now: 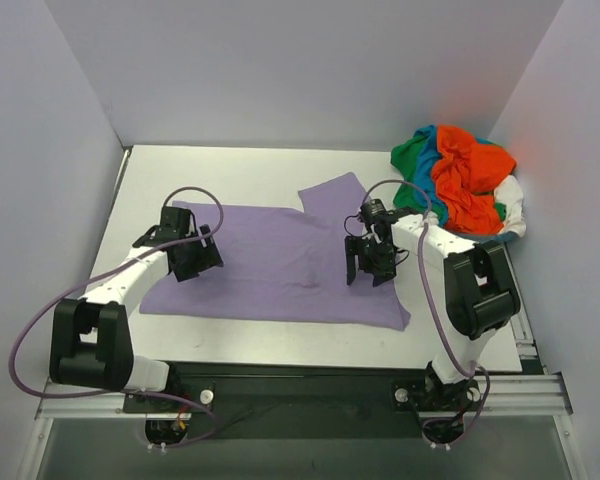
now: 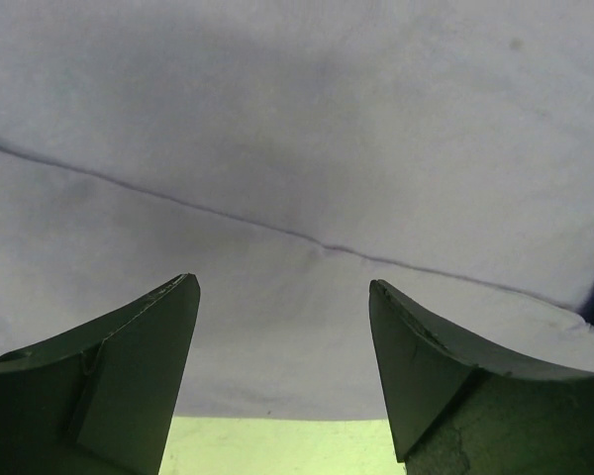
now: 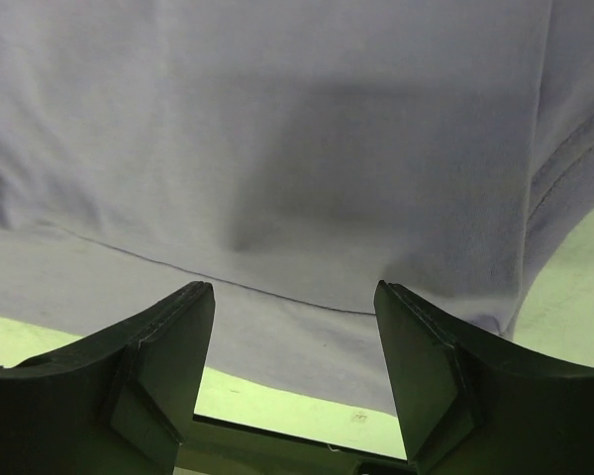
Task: Fold and stack the t-shirts
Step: Fold the flattened tshirt in 1/3 of the way
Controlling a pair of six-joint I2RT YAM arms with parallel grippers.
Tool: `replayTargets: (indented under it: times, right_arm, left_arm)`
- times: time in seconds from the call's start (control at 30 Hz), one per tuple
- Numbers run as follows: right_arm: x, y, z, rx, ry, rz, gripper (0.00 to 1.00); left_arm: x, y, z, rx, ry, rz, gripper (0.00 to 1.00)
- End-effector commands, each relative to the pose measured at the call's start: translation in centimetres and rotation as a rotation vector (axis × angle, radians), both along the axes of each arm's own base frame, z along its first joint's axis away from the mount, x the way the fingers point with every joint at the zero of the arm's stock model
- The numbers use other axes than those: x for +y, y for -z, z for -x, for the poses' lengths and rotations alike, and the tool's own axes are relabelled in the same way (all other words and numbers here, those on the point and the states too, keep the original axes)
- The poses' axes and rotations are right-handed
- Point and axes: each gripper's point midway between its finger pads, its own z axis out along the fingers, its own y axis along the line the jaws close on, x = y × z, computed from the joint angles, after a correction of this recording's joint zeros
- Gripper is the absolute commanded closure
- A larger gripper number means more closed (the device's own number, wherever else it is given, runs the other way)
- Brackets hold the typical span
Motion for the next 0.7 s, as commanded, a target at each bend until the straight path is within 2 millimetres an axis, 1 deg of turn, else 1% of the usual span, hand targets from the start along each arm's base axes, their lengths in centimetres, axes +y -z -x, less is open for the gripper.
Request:
replayTargets:
  times: [0.0,0.07,0.1,0.2,0.23,0.3,0.33,0.4,0.43,0.5,0.53,0.57,0.67]
  right_arm:
    - [-0.8,0.4,0.5,-0.004,0.038,-0.002,0.33]
    - [-1.3,1.1,0.7,0.007,0.047,0.007,0.33]
    - [-1.5,1.4,0.8,0.017,0.052,0.012,0.33]
    - [-2.1,2.3,1.4,0.041,0.061,0.030,0.33]
    - [-2.2,2.6,1.8,0.055,0.062,0.035,0.33]
    - [-2.6,3.1,2.3,0.074,0.076,0.045,0.33]
    - [-2.8,3.2,2.6,0.083,0.085,0.049,0.33]
    - [-3.1,3.6,3.5,0.105,0.096,0.059,0.34]
    - [-3.4,3.9,4.0,0.123,0.109,0.065,0.33]
    - [-3.6,3.9,4.6,0.132,0.117,0.067,0.33]
    - [-3.6,3.9,4.9,0.137,0.122,0.069,0.33]
    - [-3.8,4.0,5.4,0.143,0.128,0.071,0.33]
    - [-4.2,4.1,6.3,0.154,0.143,0.080,0.34]
  left_arm:
    - [-1.0,0.4,-1.5,-0.039,-0.029,0.057,0.20]
    - [-1.0,1.5,-1.4,-0.020,-0.044,0.067,0.20]
    - [-1.0,2.4,-0.6,0.008,-0.049,0.071,0.20]
    - [-0.9,3.8,0.5,0.047,-0.085,0.080,0.20]
    - [-0.7,4.6,1.6,0.080,-0.100,0.076,0.19]
    - [-0.6,5.2,2.5,0.105,-0.139,0.083,0.19]
    - [-0.5,5.7,3.5,0.118,-0.148,0.088,0.19]
    - [-0.6,6.0,4.4,0.133,-0.174,0.103,0.19]
    - [-0.5,6.3,5.2,0.141,-0.183,0.102,0.19]
    - [-0.3,6.5,6.1,0.151,-0.205,0.106,0.19]
    - [-0.3,6.4,6.4,0.143,-0.213,0.111,0.19]
    - [-0.3,6.8,7.2,0.159,-0.226,0.118,0.19]
    - [-0.3,6.6,8.1,0.155,-0.247,0.138,0.19]
